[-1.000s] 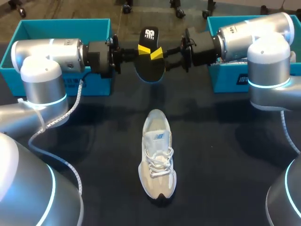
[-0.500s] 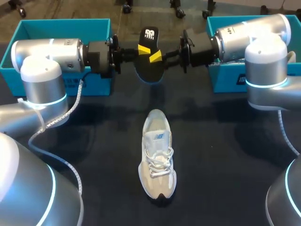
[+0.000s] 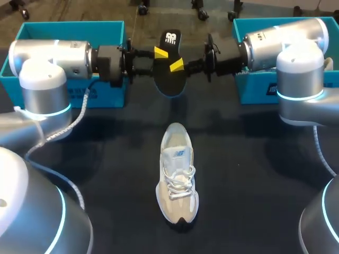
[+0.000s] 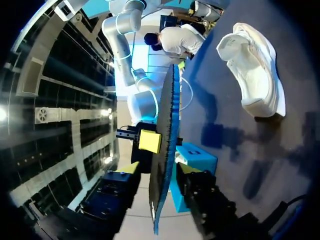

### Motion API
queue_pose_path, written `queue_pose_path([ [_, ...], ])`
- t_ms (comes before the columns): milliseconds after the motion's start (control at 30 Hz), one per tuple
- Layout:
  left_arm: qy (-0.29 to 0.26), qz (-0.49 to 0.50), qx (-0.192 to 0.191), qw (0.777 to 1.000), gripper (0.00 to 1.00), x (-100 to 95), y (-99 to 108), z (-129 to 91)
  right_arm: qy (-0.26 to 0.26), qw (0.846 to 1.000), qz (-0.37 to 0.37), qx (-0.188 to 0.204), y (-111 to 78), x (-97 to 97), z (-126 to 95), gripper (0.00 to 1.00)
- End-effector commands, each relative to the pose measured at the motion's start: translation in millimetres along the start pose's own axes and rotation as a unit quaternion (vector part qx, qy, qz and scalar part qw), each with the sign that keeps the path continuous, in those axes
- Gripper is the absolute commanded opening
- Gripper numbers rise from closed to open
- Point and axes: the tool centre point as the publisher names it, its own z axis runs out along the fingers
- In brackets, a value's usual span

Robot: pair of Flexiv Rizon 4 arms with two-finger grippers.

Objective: Take the shoe out of the shoebox, open the shoe tongue, remove and reinsert the insole, then place the shoe into the shoebox

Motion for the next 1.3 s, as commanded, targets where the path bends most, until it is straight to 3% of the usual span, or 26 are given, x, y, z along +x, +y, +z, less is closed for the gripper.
queue_pose_path([
  [33,0.049,-0.025,0.006,0.998,1.0,-6.2,-10,-18,-0.002,1.0,-0.011,-0.005,-7.0,-3.7,-9,0.0],
  [133,0.131,-0.016,0.006,0.991,1.0,-0.9,-17,-31,-0.027,0.998,-0.048,0.006,-8.9,-4.5,-12,0.0],
  [567,0.144,-0.04,0.005,0.989,1.0,0.9,-20,-30,-0.025,0.998,-0.058,0.003,-10.4,-5.8,-14,0.0],
  [633,0.183,-0.074,-0.023,0.98,1.0,4.7,-25,-31,-0.035,0.997,-0.065,0.002,-13.9,-5.7,-16,0.0],
  [733,0.218,-0.154,-0.009,0.964,1.0,3.7,-30,-43,-0.033,0.996,-0.082,-0.008,-23.7,-11.4,-21,0.0],
  [833,0.281,-0.224,0.002,0.933,1.0,-1.8,-38,-58,-0.027,0.995,-0.093,-0.01,-29.1,-16.7,-26,0.0],
  [867,0.311,-0.249,-0.002,0.917,1.0,-2.1,-41,-61,-0.029,0.994,-0.1,-0.01,-29.8,-17.4,-26,0.0],
  [900,0.336,-0.246,-0.033,0.909,1.0,-0.7,-45,-64,-0.032,0.993,-0.11,-0.013,-30.5,-18.2,-25,0.0],
  [933,0.346,-0.195,-0.096,0.913,1.0,3.4,-51,-67,-0.038,0.992,-0.118,-0.023,-31.9,-20.2,-25,0.0],
  [1300,0.346,-0.195,-0.096,0.913,1.0,3.4,-51,-67,-0.038,0.992,-0.118,-0.023,-31.9,-20.2,-25,0.0],
])
